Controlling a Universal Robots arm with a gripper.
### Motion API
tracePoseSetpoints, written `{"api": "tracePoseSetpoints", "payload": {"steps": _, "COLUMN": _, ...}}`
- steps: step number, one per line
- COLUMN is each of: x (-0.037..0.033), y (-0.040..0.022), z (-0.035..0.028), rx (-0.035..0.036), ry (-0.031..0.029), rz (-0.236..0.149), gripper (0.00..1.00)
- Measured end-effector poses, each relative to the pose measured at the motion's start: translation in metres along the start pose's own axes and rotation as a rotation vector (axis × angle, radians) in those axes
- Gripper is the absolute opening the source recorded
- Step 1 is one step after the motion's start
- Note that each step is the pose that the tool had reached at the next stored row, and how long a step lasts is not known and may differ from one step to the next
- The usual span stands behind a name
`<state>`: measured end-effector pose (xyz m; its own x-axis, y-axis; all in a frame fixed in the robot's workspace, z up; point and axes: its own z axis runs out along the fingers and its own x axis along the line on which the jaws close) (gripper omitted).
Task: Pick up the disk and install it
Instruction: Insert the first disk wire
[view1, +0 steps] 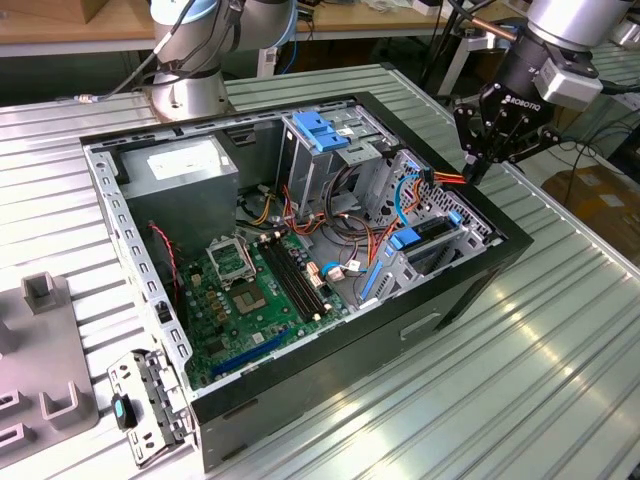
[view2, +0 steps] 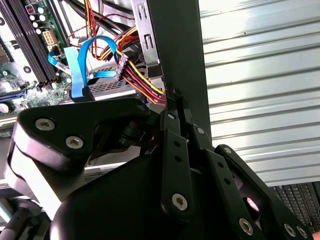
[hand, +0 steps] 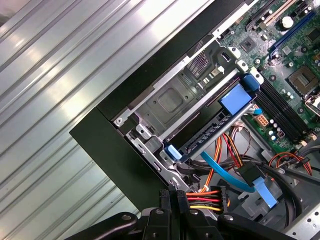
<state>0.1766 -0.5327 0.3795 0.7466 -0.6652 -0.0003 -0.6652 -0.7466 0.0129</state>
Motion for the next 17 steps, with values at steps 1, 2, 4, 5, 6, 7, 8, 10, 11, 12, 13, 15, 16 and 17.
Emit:
{"api": "tracePoseSetpoints", "payload": {"steps": 1, "x": 0.0, "y": 0.0, "z": 0.0, "rx": 0.0, "ry": 0.0001, "rz": 0.0, "gripper": 0.16}}
{"api": "tracePoseSetpoints", "payload": {"steps": 2, "x": 0.0, "y": 0.0, "z": 0.0, "rx": 0.0, "ry": 0.0, "rz": 0.0, "gripper": 0.16}}
{"api": "tracePoseSetpoints", "payload": {"steps": 4, "x": 0.0, "y": 0.0, "z": 0.0, "rx": 0.0, "ry": 0.0, "rz": 0.0, "gripper": 0.16}}
{"api": "tracePoseSetpoints", "payload": {"steps": 5, "x": 0.0, "y": 0.0, "z": 0.0, "rx": 0.0, "ry": 0.0001, "rz": 0.0, "gripper": 0.16}}
{"api": "tracePoseSetpoints", "payload": {"steps": 6, "x": 0.0001, "y": 0.0, "z": 0.0, "rx": 0.0, "ry": 0.0, "rz": 0.0, "gripper": 0.16}}
{"api": "tracePoseSetpoints", "payload": {"steps": 7, "x": 0.0, "y": 0.0001, "z": 0.0, "rx": 0.0, "ry": 0.0, "rz": 0.0, "gripper": 0.16}}
{"api": "tracePoseSetpoints", "payload": {"steps": 8, "x": 0.0001, "y": 0.0001, "z": 0.0, "rx": 0.0, "ry": 0.0, "rz": 0.004, "gripper": 0.16}}
{"api": "tracePoseSetpoints", "payload": {"steps": 10, "x": 0.0001, "y": 0.0001, "z": 0.0, "rx": 0.0, "ry": -0.0002, "rz": 0.015, "gripper": 0.16}}
{"api": "tracePoseSetpoints", "payload": {"steps": 11, "x": 0.0001, "y": 0.0001, "z": 0.0, "rx": 0.0001, "ry": -0.0003, "rz": 0.022, "gripper": 0.16}}
{"api": "tracePoseSetpoints", "payload": {"steps": 12, "x": 0.0, "y": 0.0001, "z": 0.0, "rx": 0.0, "ry": -0.0004, "rz": 0.029, "gripper": 0.16}}
{"api": "tracePoseSetpoints", "payload": {"steps": 13, "x": 0.0001, "y": 0.0001, "z": 0.0, "rx": 0.0, "ry": -0.0005, "rz": 0.037, "gripper": 0.16}}
{"api": "tracePoseSetpoints", "payload": {"steps": 15, "x": 0.0001, "y": 0.0001, "z": 0.0, "rx": 0.0001, "ry": -0.0007, "rz": 0.052, "gripper": 0.16}}
{"api": "tracePoseSetpoints", "payload": {"steps": 16, "x": 0.0001, "y": 0.0001, "z": 0.0, "rx": 0.0001, "ry": -0.0007, "rz": 0.059, "gripper": 0.16}}
{"api": "tracePoseSetpoints", "payload": {"steps": 17, "x": 0.0004, "y": 0.0005, "z": 0.0001, "rx": 0.0001, "ry": -0.0008, "rz": 0.063, "gripper": 0.16}}
